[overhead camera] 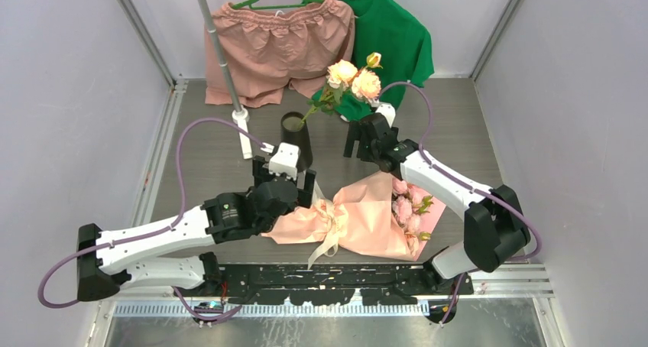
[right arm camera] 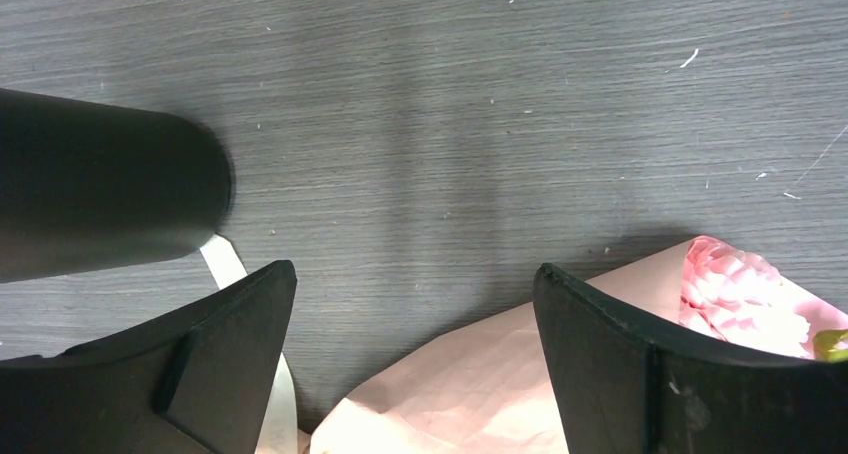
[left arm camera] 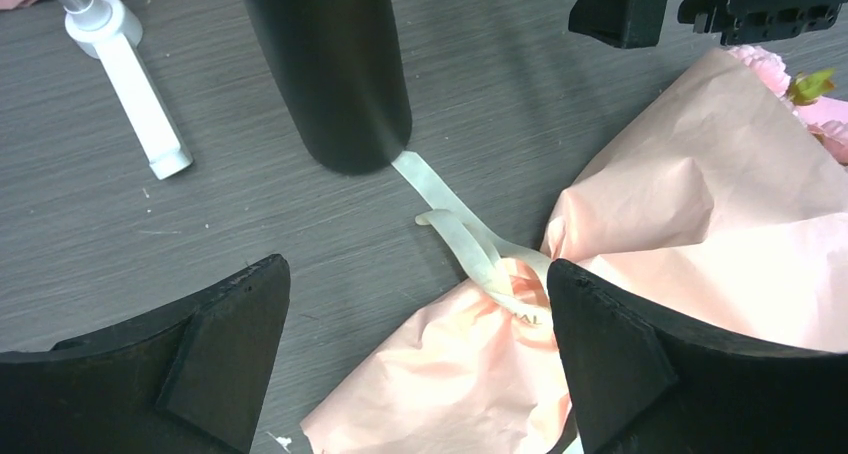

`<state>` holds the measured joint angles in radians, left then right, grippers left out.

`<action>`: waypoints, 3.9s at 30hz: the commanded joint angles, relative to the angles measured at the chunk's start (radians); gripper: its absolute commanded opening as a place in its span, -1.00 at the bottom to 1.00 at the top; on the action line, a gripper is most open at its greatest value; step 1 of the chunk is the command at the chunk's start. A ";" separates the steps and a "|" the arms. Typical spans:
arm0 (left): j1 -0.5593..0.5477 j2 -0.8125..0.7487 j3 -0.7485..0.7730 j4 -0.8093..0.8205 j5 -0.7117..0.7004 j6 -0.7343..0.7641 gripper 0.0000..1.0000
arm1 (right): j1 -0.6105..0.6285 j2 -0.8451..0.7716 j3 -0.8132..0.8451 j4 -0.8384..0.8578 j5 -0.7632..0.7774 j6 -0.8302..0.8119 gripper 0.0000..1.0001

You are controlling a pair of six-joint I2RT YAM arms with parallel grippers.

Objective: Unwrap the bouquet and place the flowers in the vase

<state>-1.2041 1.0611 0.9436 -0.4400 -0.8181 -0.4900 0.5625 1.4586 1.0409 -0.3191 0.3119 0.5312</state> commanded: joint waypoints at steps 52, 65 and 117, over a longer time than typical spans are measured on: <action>0.169 0.143 -0.272 0.593 0.379 0.115 0.99 | -0.002 -0.080 -0.008 0.035 0.011 0.019 0.82; 0.205 0.353 -0.173 0.693 0.581 0.082 0.27 | -0.003 -0.125 -0.014 0.008 0.071 -0.012 0.58; 0.022 0.857 0.246 0.502 -0.213 0.429 -1.00 | -0.041 -0.182 -0.033 -0.026 0.089 -0.031 -0.99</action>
<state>-1.1538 2.0750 1.2022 0.1066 -1.0309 -0.0193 0.5259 1.2896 0.9962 -0.3687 0.3904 0.5034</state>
